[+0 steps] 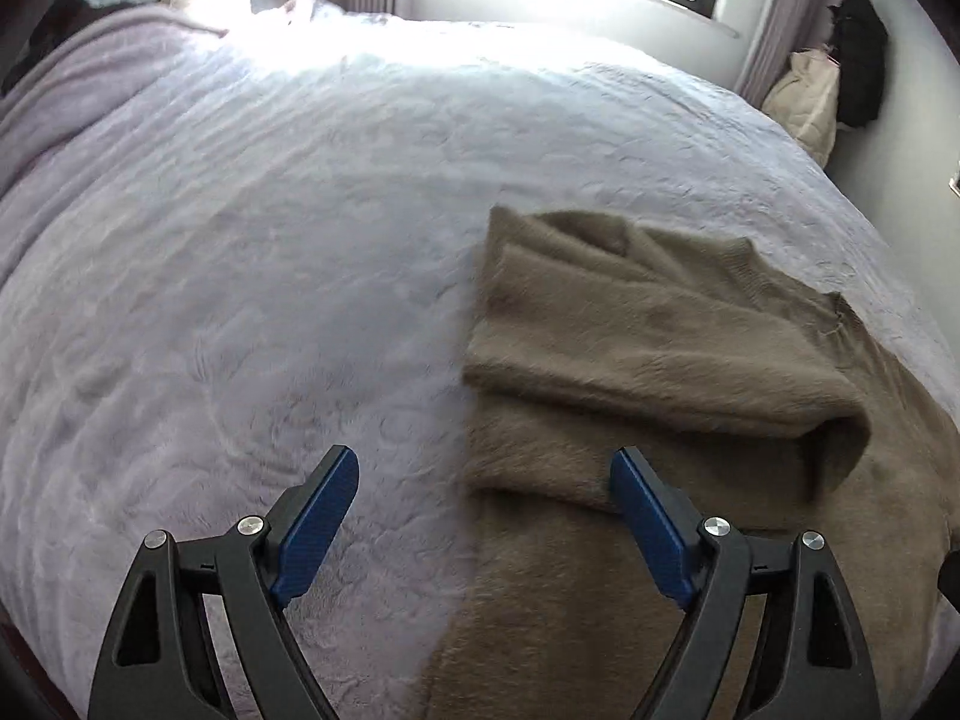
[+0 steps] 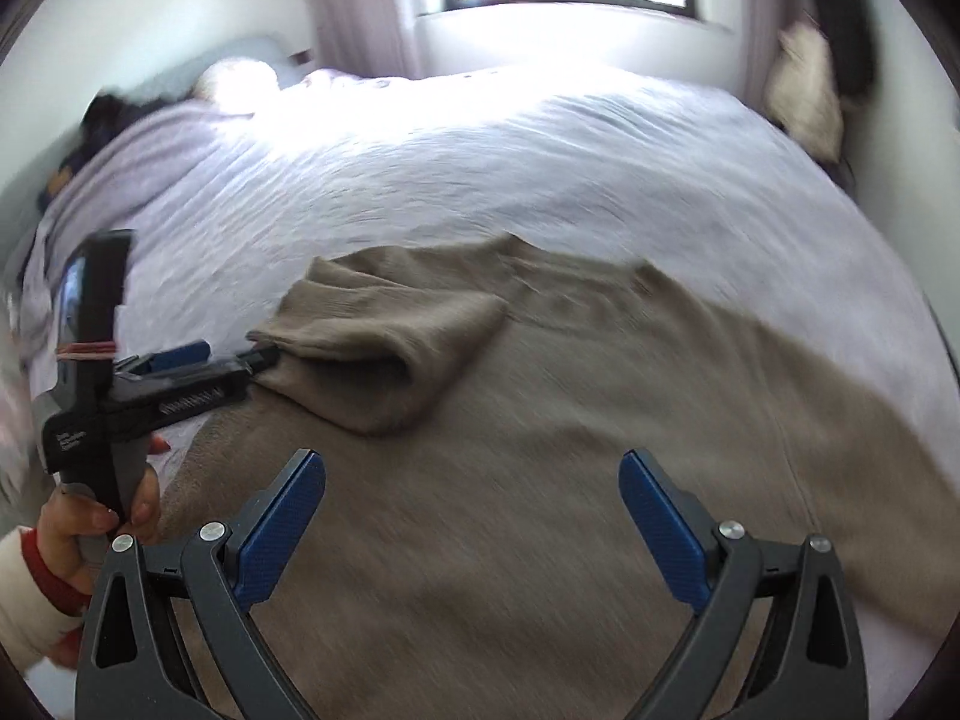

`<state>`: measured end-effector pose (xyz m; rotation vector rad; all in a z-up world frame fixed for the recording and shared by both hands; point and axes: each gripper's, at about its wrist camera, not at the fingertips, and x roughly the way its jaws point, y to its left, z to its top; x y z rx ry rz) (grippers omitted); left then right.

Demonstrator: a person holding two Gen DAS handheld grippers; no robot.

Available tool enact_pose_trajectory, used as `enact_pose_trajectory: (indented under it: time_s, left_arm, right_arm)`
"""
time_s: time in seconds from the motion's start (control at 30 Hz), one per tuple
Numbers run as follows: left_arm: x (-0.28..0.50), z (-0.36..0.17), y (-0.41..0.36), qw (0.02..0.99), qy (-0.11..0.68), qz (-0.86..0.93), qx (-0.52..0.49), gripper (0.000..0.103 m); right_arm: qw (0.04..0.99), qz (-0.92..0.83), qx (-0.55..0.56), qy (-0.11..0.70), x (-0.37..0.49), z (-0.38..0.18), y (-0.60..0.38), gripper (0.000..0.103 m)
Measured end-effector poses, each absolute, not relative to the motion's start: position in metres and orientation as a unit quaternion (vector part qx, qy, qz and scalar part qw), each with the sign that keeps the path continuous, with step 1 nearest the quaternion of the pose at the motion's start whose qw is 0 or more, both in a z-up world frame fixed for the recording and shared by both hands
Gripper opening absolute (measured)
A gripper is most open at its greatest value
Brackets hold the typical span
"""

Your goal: Fold small clothes

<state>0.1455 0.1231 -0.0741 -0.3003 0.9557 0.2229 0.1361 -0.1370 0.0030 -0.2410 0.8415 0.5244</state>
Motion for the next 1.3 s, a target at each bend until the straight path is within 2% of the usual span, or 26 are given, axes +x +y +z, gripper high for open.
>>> enact_pose_trajectory:
  time_s: [0.1, 0.2, 0.27, 0.33, 0.47, 0.5, 0.53, 0.57, 0.6, 0.7, 0.8, 0.9, 1.0, 1.3]
  left_arm:
    - [0.140, -0.088, 0.134, 0.867, 0.452, 0.095, -0.190, 0.087]
    - [0.135, -0.089, 0.130, 0.874, 0.442, 0.096, -0.180, 0.089]
    - [0.132, -0.091, 0.128, 0.876, 0.435, 0.096, -0.183, 0.090]
    - [0.134, -0.095, 0.130, 0.873, 0.436, 0.096, -0.194, 0.090]
    - [0.137, -0.097, 0.128, 0.875, 0.434, 0.098, -0.188, 0.092]
    - [0.140, -0.097, 0.127, 0.876, 0.435, 0.100, -0.184, 0.092]
    - [0.141, -0.098, 0.126, 0.876, 0.436, 0.102, -0.181, 0.092]
    - [0.141, -0.099, 0.125, 0.876, 0.435, 0.102, -0.181, 0.092]
    - [0.139, -0.098, 0.126, 0.876, 0.435, 0.102, -0.182, 0.092]
    - [0.143, -0.098, 0.124, 0.875, 0.436, 0.101, -0.181, 0.092]
    - [0.142, -0.098, 0.126, 0.875, 0.437, 0.099, -0.180, 0.094]
    - [0.142, -0.098, 0.124, 0.876, 0.439, 0.101, -0.174, 0.094]
    - [0.144, -0.098, 0.123, 0.876, 0.440, 0.101, -0.170, 0.094]
    - [0.146, -0.089, 0.125, 0.872, 0.448, 0.097, -0.170, 0.094]
  right_arm:
    - [0.865, 0.265, -0.220, 0.366, 0.140, 0.000, -0.081, 0.099]
    - [0.845, 0.259, -0.315, 0.346, 0.152, -0.016, -0.036, 0.099]
    - [0.831, 0.263, -0.337, 0.356, 0.161, -0.027, -0.024, 0.098]
    - [0.810, 0.271, -0.348, 0.387, 0.175, -0.041, -0.018, 0.090]
    - [0.795, 0.264, -0.348, 0.420, 0.196, -0.058, -0.021, 0.081]
    - [0.799, 0.254, -0.350, 0.418, 0.200, -0.061, -0.022, 0.071]
    - [0.803, 0.250, -0.344, 0.417, 0.202, -0.061, -0.026, 0.046]
    - [0.813, 0.245, -0.321, 0.419, 0.206, -0.058, -0.031, 0.031]
    - [0.828, 0.241, -0.282, 0.420, 0.210, -0.051, -0.040, 0.022]
    - [0.875, 0.236, -0.093, 0.413, 0.223, -0.024, -0.099, 0.022]
    - [0.887, 0.201, 0.076, 0.408, 0.226, -0.027, -0.174, 0.024]
    - [0.849, 0.157, 0.211, 0.458, 0.232, -0.062, -0.241, 0.056]
    - [0.818, 0.169, 0.296, 0.464, 0.230, -0.085, -0.281, 0.050]
    - [0.836, 0.140, 0.298, 0.439, 0.239, -0.069, -0.290, 0.053]
